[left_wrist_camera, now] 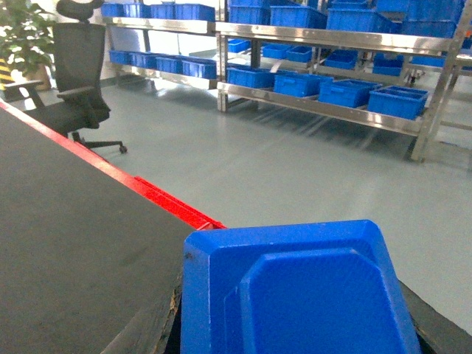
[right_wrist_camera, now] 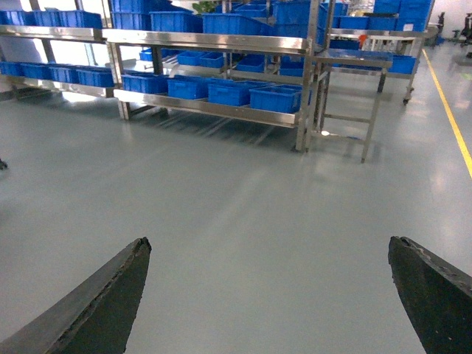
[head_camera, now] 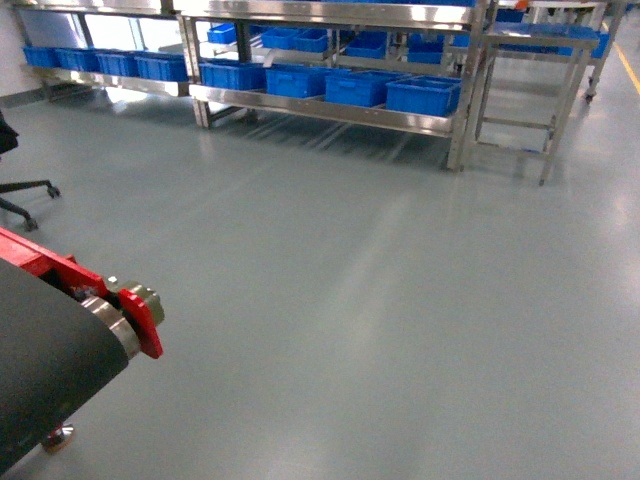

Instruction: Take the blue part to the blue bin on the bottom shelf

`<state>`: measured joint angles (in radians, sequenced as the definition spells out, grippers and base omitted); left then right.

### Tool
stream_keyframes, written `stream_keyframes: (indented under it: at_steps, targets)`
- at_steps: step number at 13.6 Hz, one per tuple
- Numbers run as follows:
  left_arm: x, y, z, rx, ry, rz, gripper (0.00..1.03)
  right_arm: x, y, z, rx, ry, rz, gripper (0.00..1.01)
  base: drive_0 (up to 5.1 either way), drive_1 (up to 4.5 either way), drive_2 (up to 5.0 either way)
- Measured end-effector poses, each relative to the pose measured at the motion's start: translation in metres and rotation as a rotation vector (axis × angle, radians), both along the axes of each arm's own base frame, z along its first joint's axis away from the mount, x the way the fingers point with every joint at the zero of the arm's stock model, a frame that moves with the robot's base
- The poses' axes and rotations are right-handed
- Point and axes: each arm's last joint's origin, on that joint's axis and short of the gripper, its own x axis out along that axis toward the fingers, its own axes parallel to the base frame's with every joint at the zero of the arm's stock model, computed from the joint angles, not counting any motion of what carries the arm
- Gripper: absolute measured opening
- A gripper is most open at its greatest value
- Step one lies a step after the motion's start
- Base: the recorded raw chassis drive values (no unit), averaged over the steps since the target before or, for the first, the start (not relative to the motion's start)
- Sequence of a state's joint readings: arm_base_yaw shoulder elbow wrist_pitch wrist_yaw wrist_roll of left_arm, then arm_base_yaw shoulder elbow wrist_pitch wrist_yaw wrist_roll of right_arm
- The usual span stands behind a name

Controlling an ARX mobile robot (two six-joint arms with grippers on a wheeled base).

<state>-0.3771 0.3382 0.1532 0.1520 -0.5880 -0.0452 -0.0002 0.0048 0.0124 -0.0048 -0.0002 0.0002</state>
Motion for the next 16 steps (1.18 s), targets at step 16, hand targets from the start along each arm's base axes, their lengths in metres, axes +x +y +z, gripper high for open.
stream_keyframes:
  at_steps: [16]
  targets:
    - [0.0, 0.0002, 0.0001, 0.0, -0.001, 0.004, 0.44, 0.0, 0.0, 0.0, 0.0, 0.0, 0.0, 0.98, -1.5, -1.49, -1.5]
